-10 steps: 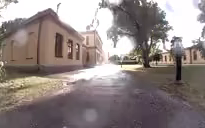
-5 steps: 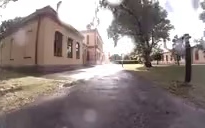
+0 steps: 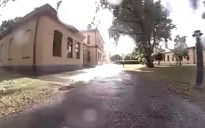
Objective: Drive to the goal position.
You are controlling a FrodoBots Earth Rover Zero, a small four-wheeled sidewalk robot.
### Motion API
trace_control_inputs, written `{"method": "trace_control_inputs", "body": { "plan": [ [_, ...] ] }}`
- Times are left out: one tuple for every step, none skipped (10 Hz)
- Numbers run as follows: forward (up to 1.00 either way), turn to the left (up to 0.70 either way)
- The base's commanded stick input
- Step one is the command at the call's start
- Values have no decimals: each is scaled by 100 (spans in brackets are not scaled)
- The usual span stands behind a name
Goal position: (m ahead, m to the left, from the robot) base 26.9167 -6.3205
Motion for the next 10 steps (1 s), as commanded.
{"method": "trace_control_inputs", "body": {
  "plan": [
    [85,0],
    [85,0],
    [85,0],
    [85,0],
    [85,0],
    [85,0],
    [85,0],
    [85,0],
    [85,0],
    [85,0]
  ]
}}
